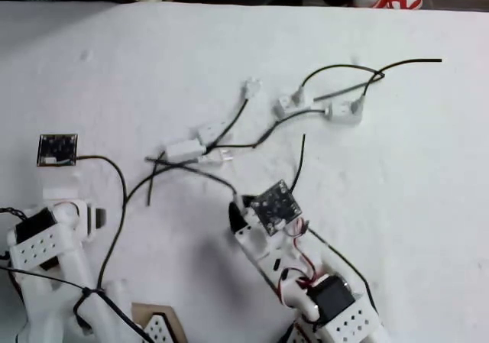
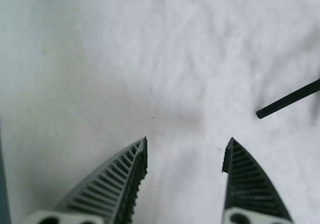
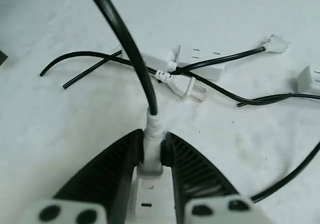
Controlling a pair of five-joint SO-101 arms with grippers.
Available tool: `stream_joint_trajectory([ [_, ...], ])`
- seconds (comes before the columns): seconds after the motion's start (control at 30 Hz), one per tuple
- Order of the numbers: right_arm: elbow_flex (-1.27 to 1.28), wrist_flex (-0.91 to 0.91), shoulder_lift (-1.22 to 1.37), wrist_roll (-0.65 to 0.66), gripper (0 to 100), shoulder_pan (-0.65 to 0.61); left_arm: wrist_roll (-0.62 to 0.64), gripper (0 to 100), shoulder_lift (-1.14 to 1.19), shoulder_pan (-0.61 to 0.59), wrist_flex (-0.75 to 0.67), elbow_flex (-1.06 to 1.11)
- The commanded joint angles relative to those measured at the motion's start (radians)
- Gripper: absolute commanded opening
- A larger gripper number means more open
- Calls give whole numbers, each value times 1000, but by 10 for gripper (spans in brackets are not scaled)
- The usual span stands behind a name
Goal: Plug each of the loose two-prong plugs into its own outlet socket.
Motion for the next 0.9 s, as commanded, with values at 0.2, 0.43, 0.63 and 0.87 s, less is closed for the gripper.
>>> stream_joint_trajectory([
  [0.2,-74,48,-22,-17,17,22,0,252,-19,10,-14,-5],
  [0.43,-255,50,-22,-17,17,41,15,252,-22,122,-8,-83],
  [0.63,-319,61,-22,-63,17,119,173,249,-22,170,9,-193],
  [0.87,-511,240,-22,-89,17,130,244,38,-22,326,176,-393],
])
